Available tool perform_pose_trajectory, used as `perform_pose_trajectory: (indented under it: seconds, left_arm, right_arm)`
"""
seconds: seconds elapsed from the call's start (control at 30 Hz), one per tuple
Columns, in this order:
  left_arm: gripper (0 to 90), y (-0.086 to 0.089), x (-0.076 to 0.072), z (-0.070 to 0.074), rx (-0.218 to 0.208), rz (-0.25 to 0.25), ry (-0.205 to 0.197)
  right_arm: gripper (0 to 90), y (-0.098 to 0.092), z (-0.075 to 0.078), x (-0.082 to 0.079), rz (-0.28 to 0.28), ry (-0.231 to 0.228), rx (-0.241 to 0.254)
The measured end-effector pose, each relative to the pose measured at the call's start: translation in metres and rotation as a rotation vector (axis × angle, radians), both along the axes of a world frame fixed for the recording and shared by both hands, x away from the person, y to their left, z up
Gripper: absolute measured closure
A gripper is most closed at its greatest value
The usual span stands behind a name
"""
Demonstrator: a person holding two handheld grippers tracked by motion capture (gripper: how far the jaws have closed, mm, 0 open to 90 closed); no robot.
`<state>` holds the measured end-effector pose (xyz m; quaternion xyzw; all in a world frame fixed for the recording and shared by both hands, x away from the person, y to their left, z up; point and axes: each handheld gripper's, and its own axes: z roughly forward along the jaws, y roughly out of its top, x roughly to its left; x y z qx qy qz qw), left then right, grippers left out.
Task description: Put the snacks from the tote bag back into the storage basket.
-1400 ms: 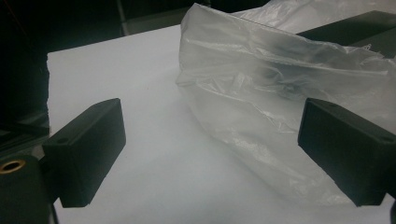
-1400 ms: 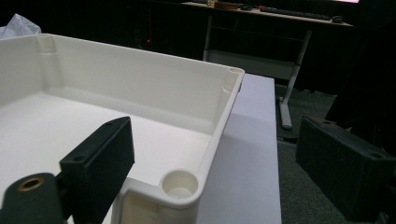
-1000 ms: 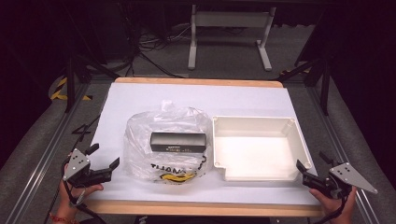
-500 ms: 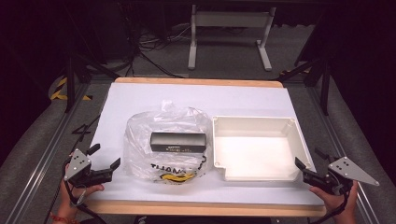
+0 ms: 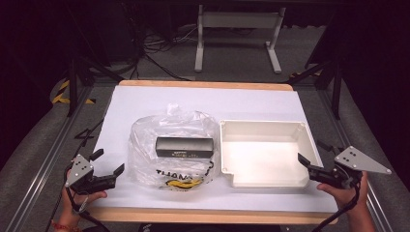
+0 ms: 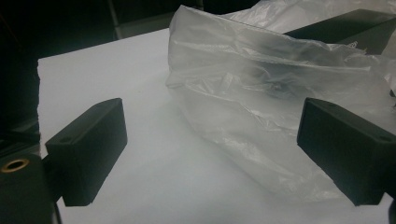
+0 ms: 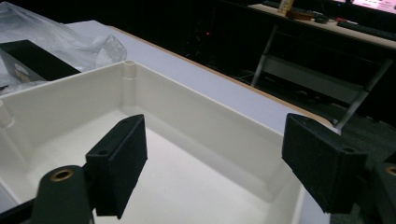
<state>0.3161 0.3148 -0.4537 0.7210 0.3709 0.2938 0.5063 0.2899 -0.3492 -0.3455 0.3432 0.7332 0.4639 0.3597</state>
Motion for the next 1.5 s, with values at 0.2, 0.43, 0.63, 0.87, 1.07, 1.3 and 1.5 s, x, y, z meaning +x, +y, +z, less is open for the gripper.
perform_pose_trajectory:
  seconds: [0.2, 0.43, 0.63, 0.87, 1.07, 1.3, 1.5]
  left_arm:
    - [9.3, 0.000, 0.000, 0.000, 0.001, -0.002, 0.000]
    - [9.3, 0.000, 0.002, -0.002, -0.003, -0.006, 0.003]
    - [9.3, 0.000, 0.002, -0.003, 0.003, -0.011, 0.009]
    - [9.3, -0.001, 0.002, -0.004, 0.012, -0.020, 0.009]
    - [9.3, -0.001, 0.002, -0.004, 0.009, -0.023, 0.009]
    - [9.3, 0.000, 0.002, -0.004, 0.009, -0.027, 0.010]
    - [9.3, -0.001, 0.002, -0.005, 0.010, -0.032, 0.013]
  right_arm:
    - [23.4, 0.022, 0.009, 0.014, 0.066, 0.020, -0.055]
    - [23.7, 0.045, 0.016, 0.031, 0.149, 0.062, -0.089]
    - [23.6, 0.060, 0.017, 0.047, 0.189, 0.087, -0.113]
    - [23.6, 0.083, 0.018, 0.067, 0.251, 0.130, -0.143]
    - [23.8, 0.103, 0.018, 0.078, 0.301, 0.150, -0.176]
    - [23.8, 0.130, 0.018, 0.093, 0.374, 0.176, -0.207]
    - [23.9, 0.147, 0.016, 0.104, 0.411, 0.197, -0.233]
